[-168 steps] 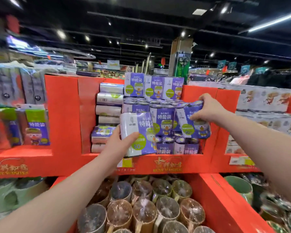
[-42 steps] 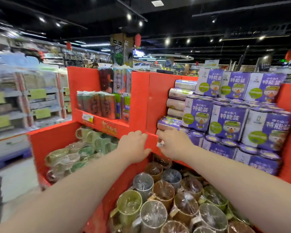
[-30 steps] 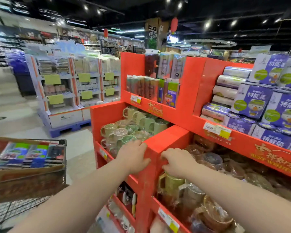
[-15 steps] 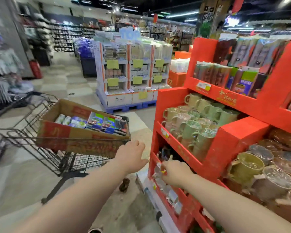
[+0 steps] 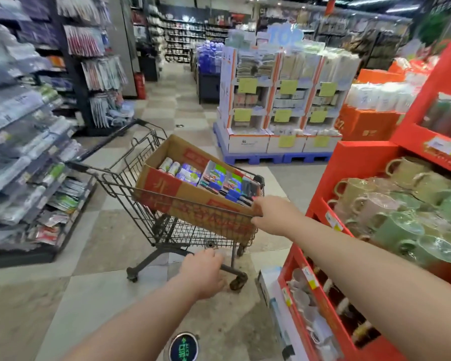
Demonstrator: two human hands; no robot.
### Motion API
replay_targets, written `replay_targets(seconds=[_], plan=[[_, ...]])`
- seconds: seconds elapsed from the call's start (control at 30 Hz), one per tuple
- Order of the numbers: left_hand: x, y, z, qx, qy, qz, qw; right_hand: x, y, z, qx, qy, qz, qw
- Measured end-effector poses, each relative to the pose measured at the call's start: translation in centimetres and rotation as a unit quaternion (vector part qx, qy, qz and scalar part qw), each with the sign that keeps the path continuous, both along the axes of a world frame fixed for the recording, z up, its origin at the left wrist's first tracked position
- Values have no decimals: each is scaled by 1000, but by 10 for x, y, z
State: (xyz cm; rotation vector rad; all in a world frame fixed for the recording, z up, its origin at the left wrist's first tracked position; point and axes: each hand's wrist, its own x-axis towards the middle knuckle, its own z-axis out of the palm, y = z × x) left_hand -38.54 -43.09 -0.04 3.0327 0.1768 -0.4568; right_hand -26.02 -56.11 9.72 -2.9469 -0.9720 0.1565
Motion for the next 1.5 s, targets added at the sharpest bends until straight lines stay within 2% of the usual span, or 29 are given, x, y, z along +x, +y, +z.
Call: replay_targets(seconds=[0.13, 0.3, 0.7, 0.87, 1.13, 1.33, 1.5], plan=[[28, 30, -9, 10, 19, 30, 999, 47, 35, 0, 6, -10, 20, 1000], [71, 61, -15, 12, 31, 58, 998, 98, 68, -16, -2, 22, 41, 999], [183, 130, 13, 12, -46, 75, 996, 155, 111, -100, -82, 123, 75, 986], [229, 172, 27, 9, -52, 46, 998, 169, 130, -123, -87, 149, 50, 984], [293, 270, 19, -14, -46, -2, 999, 211, 204, -128, -32, 183, -33, 982], [321, 326, -11, -15, -4, -12, 1000, 241, 251, -131, 16, 201, -88, 976], [340, 348, -33, -14, 33, -19, 999, 266, 274, -144, 19, 222, -103, 969]])
